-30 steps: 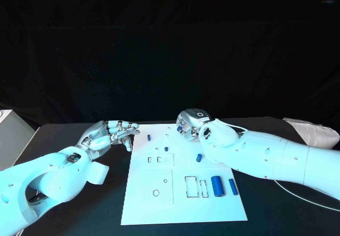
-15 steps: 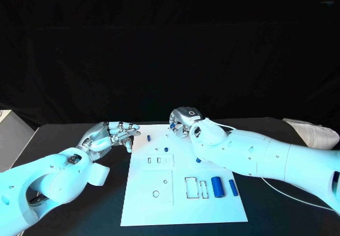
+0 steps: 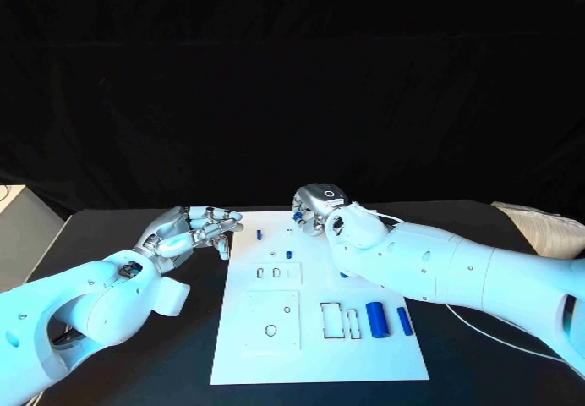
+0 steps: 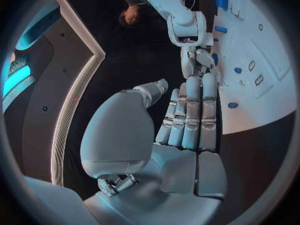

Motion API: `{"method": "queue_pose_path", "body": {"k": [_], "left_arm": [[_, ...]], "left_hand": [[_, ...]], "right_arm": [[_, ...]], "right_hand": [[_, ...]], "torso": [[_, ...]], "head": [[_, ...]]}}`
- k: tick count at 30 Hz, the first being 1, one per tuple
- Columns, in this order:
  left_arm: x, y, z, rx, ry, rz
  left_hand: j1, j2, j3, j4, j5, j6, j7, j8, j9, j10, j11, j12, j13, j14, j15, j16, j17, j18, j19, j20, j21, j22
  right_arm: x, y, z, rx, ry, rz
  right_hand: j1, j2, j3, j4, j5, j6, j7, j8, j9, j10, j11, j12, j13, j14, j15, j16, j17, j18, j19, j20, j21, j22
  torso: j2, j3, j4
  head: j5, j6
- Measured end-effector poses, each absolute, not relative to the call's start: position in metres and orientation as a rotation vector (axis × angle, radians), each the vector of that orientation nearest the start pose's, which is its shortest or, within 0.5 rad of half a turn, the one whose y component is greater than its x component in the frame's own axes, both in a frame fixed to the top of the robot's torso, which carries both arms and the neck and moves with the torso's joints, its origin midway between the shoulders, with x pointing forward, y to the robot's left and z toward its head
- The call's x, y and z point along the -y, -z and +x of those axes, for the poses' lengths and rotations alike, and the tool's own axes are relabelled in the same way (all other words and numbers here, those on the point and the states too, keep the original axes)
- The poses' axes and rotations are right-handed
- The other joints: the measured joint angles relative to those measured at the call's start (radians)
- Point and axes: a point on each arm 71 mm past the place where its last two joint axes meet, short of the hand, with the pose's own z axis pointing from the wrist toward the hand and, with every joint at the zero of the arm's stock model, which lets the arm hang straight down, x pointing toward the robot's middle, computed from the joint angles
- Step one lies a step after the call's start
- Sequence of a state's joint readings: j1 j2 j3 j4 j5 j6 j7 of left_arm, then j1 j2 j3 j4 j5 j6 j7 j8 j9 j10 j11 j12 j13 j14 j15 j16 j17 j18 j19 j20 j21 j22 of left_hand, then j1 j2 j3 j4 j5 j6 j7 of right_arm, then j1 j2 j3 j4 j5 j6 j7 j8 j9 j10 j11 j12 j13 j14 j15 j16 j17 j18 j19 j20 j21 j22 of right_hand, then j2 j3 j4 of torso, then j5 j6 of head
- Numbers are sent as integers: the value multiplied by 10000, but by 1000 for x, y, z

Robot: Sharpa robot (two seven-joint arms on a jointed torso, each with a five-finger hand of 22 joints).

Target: Assemble the parts on the task board

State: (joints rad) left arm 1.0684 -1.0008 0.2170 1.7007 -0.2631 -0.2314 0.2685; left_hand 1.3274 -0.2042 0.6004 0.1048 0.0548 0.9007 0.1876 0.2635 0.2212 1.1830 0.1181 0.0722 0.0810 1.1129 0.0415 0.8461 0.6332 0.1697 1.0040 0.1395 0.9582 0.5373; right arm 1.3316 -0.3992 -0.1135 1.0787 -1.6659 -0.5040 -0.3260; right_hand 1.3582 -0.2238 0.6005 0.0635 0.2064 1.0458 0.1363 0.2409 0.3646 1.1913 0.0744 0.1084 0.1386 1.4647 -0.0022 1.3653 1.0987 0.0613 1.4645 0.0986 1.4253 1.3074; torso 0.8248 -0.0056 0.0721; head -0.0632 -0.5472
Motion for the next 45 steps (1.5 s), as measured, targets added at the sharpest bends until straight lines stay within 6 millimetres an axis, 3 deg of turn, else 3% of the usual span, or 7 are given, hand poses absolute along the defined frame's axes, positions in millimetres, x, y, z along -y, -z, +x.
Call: {"method": "queue_pose_path", "body": {"k": [40, 45], "left_arm": [[-232, 130, 460, -14758, 15832, -8854], [-231, 130, 460, -14783, 15837, -8839]], "left_hand": [[0, 0, 0, 0, 0, -36, 36, 0, 6, -36, 36, 0, 0, -17, 16, 0, 18, 0, 1, 0, 78, 34], [0, 0, -1, 0, 0, -36, 36, 0, 6, -36, 36, 0, 0, -17, 16, 0, 17, 0, 0, 0, 78, 34]], "right_arm": [[95, 143, 573, -13658, -3718, -1966], [95, 143, 574, -13680, -3699, -1985]], "right_hand": [[-43, -43, -2, 2, 105, -49, 44, -57, 23, -22, 22, 16, 31, 0, 0, -1, 10, 1, -1, 1, 0, 4], [-133, -133, -2, 2, 106, -98, 90, -57, 31, -23, 22, 16, 43, 0, 0, 38, 6, 0, -1, 0, -1, 3]], "torso": [[82, -3, 19], [90, -11, 13]], "head": [[197, -127], [204, -148]]}}
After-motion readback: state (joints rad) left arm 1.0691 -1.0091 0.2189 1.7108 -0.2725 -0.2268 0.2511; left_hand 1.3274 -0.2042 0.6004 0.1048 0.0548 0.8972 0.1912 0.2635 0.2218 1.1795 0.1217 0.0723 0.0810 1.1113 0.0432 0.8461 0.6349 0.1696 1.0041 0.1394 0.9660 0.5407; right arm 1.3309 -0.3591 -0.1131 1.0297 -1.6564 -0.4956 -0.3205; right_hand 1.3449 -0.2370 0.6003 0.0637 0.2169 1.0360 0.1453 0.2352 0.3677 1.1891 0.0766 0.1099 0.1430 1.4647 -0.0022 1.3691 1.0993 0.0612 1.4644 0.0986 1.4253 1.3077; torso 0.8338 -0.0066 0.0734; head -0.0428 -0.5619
